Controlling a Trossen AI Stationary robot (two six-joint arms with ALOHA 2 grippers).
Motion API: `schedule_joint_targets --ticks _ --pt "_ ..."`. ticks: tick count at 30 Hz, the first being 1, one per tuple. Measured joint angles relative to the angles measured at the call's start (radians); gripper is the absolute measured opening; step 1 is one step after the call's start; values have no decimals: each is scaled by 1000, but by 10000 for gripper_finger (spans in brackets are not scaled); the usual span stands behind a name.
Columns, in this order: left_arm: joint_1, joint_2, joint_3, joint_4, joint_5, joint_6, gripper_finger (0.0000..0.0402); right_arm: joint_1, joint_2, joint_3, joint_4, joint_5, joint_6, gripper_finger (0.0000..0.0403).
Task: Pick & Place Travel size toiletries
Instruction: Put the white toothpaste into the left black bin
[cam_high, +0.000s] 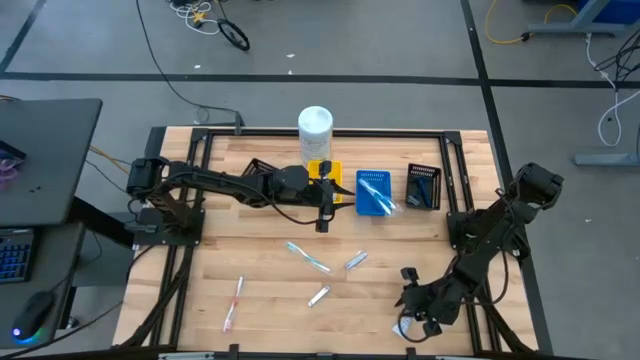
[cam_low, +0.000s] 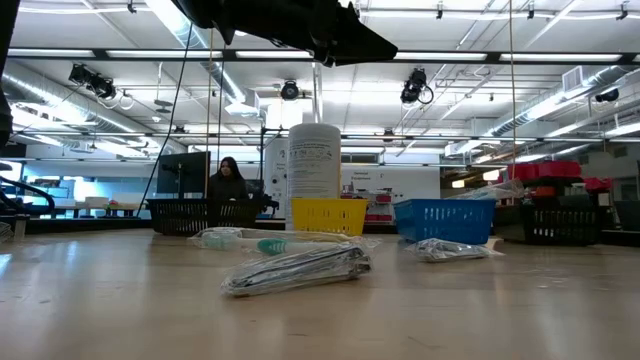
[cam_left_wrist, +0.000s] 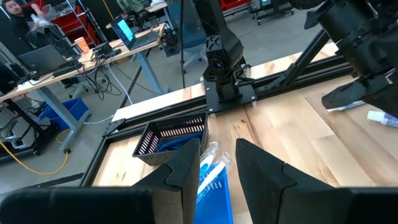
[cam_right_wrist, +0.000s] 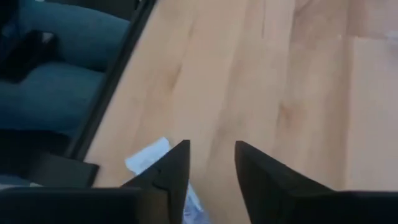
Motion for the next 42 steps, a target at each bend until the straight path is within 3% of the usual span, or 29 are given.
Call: schedule_joint_targets --ticks 9,15,19,25,34,39,42 --pt "0 0 0 0 0 0 113 72 0 0 -9 -17 -12 236" --pt "0 0 0 0 0 0 113 99 28 0 -30 -7 -130 248" --pt "0 0 0 0 0 0 113 98 77 0 -75 -63 -105 245" --pt "0 0 0 0 0 0 113 96 127 2 -67 -37 -138 232" --pt "0 0 0 0 0 0 113 95 160 1 -19 -44 -102 142" --pt "0 0 0 28 -2 -2 113 96 165 -1 51 -8 -96 119" --pt "0 0 0 53 -12 -164 113 95 167 -2 84 39 -97 118"
